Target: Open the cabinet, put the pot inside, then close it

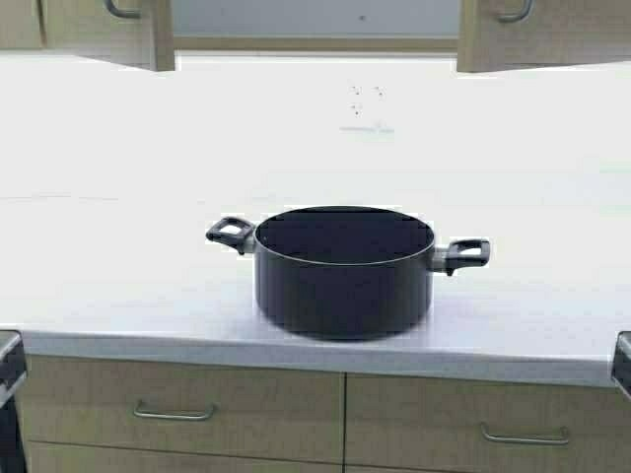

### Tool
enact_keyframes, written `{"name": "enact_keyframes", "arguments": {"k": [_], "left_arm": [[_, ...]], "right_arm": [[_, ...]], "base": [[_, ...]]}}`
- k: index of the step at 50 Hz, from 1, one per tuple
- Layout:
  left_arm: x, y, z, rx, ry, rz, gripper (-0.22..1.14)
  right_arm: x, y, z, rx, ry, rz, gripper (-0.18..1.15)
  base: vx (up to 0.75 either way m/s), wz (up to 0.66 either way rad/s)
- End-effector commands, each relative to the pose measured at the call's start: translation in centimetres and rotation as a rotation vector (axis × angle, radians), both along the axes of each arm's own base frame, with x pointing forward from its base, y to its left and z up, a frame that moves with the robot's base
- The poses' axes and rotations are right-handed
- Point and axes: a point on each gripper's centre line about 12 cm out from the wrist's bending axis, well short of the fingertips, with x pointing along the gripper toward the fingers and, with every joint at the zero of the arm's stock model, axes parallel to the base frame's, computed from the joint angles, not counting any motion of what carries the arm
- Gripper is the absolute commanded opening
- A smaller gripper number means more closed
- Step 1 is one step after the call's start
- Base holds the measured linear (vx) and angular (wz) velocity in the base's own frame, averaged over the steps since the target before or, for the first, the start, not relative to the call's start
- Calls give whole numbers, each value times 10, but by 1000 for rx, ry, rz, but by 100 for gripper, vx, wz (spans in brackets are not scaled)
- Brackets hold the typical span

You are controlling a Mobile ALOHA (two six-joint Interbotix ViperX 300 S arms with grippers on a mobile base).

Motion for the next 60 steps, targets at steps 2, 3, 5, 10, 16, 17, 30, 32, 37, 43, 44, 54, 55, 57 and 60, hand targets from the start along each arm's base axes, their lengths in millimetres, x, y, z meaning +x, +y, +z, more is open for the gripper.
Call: {"name": "enact_keyframes", "arguments": {"k": [2,3,5,10,16,17,30,32,37,43,44,54,55,57,60], "left_arm": [[-15,-3,9,-6,21,-54,94],[-16,-2,10,-5,28,-59,93],[-20,-4,11,-2,47,-79,89],[-28,-15,11,2,99,-154,66],[-39,-43,20,0,76,-281,9],[-41,-48,21,-1,65,-301,1],[-31,-113,24,-33,2,-424,6],[-24,-121,20,-26,11,-423,4],[-5,-136,15,-27,13,-395,3],[17,-152,14,-45,-8,-358,3],[21,-154,15,-48,-15,-353,3],[63,-169,11,-53,-20,-287,3],[68,-168,11,-51,-19,-277,3],[77,-167,7,-52,-15,-257,3],[88,-162,3,-50,-10,-226,3]], "right_arm": [[-22,-3,16,-43,6,26,93],[-25,-3,19,-39,6,35,92],[-31,-1,25,-33,9,53,90],[-48,5,40,-19,20,114,71],[-60,24,51,59,22,232,23],[-62,28,51,70,17,252,14],[-62,82,51,120,-82,448,9],[-58,93,51,120,-86,471,8],[-47,124,44,92,-67,527,6],[-23,140,31,50,-79,482,6],[-20,141,30,45,-87,469,6],[15,143,10,-2,-114,364,6],[19,141,8,-4,-109,350,6],[27,138,2,-13,-92,328,6],[36,131,-6,-24,-69,293,6]], "base": [[-1,-3],[-1,-3],[-1,-4],[-1,-4],[0,0],[0,0],[0,1],[0,1],[0,0],[0,0],[0,0],[0,0],[0,0],[0,0],[0,0]]}}
